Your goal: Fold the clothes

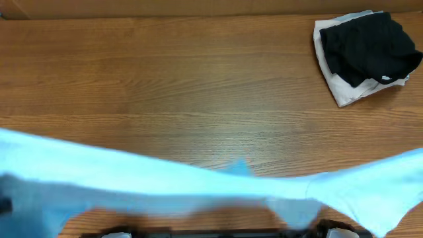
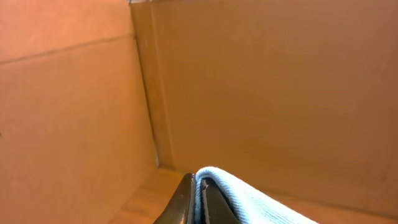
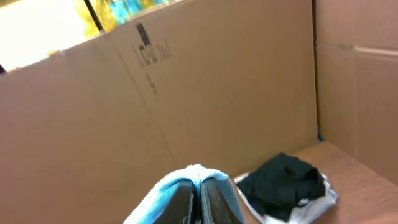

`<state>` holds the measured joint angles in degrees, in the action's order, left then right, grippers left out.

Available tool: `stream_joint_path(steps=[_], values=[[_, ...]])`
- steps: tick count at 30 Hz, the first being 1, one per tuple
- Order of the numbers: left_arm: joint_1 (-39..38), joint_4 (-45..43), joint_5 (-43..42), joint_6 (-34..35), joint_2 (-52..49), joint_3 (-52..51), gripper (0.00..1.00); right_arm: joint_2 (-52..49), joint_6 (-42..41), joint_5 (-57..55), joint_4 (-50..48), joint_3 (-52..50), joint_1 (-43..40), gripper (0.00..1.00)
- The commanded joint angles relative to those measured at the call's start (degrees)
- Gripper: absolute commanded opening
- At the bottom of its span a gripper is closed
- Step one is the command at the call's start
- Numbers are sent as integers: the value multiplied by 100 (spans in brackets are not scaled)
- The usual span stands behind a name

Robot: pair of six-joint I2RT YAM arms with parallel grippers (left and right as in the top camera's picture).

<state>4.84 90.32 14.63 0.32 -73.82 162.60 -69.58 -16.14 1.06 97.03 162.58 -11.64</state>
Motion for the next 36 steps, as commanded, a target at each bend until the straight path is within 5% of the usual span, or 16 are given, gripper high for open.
stream_joint_path(steps=[1, 8, 15, 26, 31, 36], values=[[11, -131, 232, 98, -706, -387, 4, -544, 188, 48, -168, -468, -44, 4], [13, -546, 229, -68, -2293, -584, 4, -1600, 470, 680, -1108, -1346, -42, 4], [85, -2050, 133, -166, -3969, -581, 4, -3355, 573, 957, -2723, -1445, 352, 4], [125, -4052, -505, -258, -4306, -273, 4, -3866, 555, 949, -4990, -1158, 575, 4], [125, -3960, -555, -404, -4306, -52, 4, -3866, 664, 933, -4968, -1025, 546, 4], [190, -2903, -551, -527, -4317, -299, 4, -3941, 822, 938, -4319, -1202, 546, 4]])
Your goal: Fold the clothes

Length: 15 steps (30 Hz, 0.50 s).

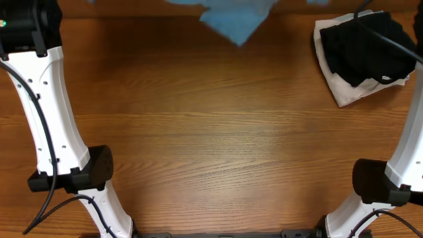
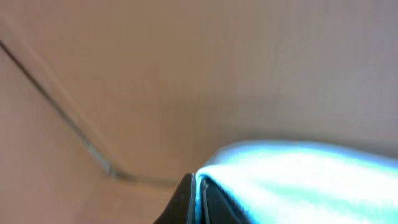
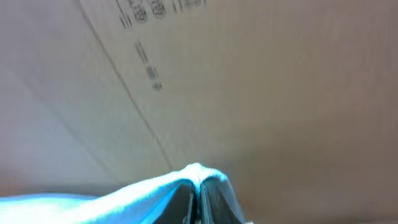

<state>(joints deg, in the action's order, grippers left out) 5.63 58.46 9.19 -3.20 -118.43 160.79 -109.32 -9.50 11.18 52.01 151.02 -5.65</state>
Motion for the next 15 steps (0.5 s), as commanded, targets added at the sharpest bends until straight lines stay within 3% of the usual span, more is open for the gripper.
stream_joint_path(steps=[1, 9, 15], values=[[146, 555, -24, -173, 131, -286, 4, -24, 216, -79, 420, -149, -52, 4], [310, 1775, -658, 9, 35, -1679, 4, -350, 227, -33, 1508, -1132, -52, 4], [341, 2625, -927, 199, 35, -2140, 4, -348, 221, -57, 2627, -1480, -72, 4]])
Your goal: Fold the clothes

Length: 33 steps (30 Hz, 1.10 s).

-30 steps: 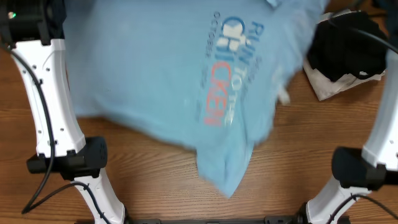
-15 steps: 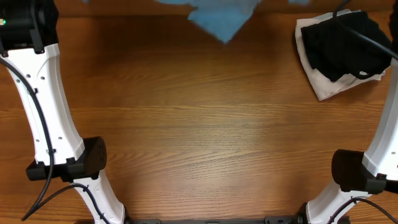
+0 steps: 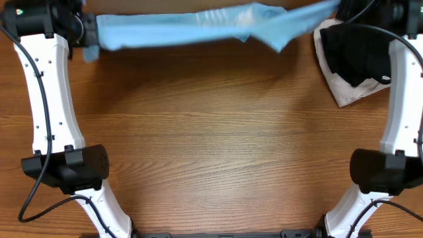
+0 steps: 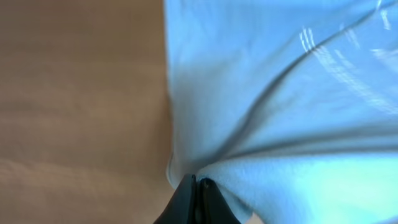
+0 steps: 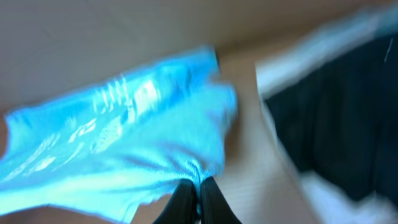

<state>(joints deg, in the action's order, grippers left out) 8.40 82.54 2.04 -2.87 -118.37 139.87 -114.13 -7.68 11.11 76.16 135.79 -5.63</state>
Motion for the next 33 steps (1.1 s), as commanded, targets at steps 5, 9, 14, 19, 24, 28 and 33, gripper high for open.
stream_joint_path(steps=[5, 9, 14, 19, 24, 28, 33], values=[[57, 1152, -358, 291, 31, -55, 4, 227, -107, -50, 807, 44, -98, 4], [52, 1427, -358, 289, 184, -273, 4, 330, -107, -221, 1403, 44, -98, 4], [48, 1427, -448, 291, 809, -1163, 4, 616, -203, -393, 2090, -15, -98, 4], [48, 1108, -446, 291, 1700, -2608, 4, 1550, -302, -404, 2081, -852, -85, 4], [48, 463, -929, 487, 2804, -4284, 4, 2944, -415, -400, 1801, -2806, -87, 4], [48, 245, -1246, 728, 3480, -5316, 4, 3945, -636, -396, 1561, -4367, -87, 4], [48, 422, -1215, 789, 4052, -6387, 4, 4789, -981, -470, 1591, -5617, -87, 4]])
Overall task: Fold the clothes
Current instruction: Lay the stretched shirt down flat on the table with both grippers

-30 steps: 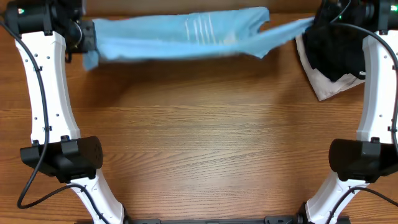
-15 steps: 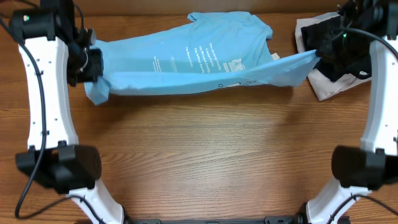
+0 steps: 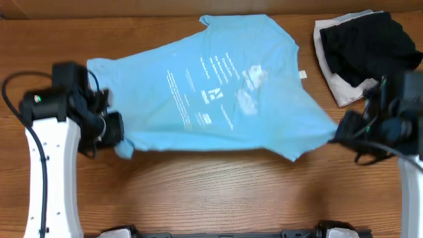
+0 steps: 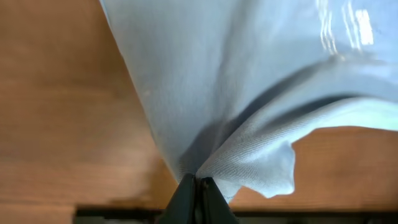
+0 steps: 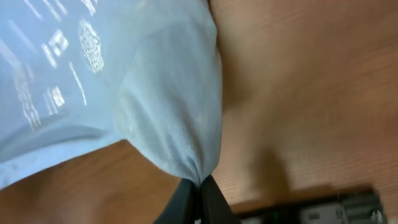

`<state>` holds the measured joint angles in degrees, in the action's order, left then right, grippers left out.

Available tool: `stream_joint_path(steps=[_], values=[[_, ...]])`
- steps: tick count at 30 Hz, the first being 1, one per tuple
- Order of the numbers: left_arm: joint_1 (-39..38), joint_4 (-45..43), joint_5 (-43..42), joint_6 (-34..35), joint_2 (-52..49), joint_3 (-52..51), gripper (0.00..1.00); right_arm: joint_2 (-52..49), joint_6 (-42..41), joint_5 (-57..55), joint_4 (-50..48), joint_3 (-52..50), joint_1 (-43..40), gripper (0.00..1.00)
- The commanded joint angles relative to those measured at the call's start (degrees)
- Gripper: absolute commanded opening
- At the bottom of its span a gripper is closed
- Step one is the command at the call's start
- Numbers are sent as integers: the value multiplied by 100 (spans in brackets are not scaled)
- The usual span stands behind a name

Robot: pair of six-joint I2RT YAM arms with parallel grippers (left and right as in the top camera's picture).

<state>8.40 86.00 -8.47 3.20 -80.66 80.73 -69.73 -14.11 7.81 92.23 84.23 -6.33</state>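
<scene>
A light blue T-shirt (image 3: 211, 89) with white print lies spread over the middle of the wooden table (image 3: 211, 192), print side up, collar toward the far edge. My left gripper (image 3: 114, 135) is shut on its near left corner, seen in the left wrist view as cloth (image 4: 249, 93) bunched into the left gripper (image 4: 198, 182). My right gripper (image 3: 338, 132) is shut on the near right corner; in the right wrist view the cloth (image 5: 168, 118) pinches into the right gripper (image 5: 200, 185).
A pile of folded clothes, black garment (image 3: 367, 43) on white (image 3: 344, 92), sits at the far right corner. A cardboard wall (image 3: 165, 6) runs along the table's far edge. Bare wood fills the near half of the table.
Both grippers have come from the table's far edge toward the near side. The shirt, then stretched as a band along the far edge, now lies spread flat over the table.
First the shirt hung stretched between both shut grippers near the front edge, close to the camera. Then it was at the far edge, mostly out of view. Then it stretched along the far edge. Now it lies spread, both corners still gripped.
</scene>
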Motion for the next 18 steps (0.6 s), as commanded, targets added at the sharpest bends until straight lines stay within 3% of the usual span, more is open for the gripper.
stream_joint_path(steps=[1, 5, 10, 18], values=[[48, 109, -155, 223, 376, -675, 4, 455, -509, -234, 28, -605, -17, 4], [59, 140, -149, 509, 782, -1349, 4, 691, -868, -374, 284, -809, -17, 4], [59, 101, -136, 1010, 1373, -1467, 4, 769, -868, -372, 437, -809, -17, 4], [57, 63, -20, 1504, 1856, -1502, 4, 459, -748, -361, -380, -809, -15, 4]])
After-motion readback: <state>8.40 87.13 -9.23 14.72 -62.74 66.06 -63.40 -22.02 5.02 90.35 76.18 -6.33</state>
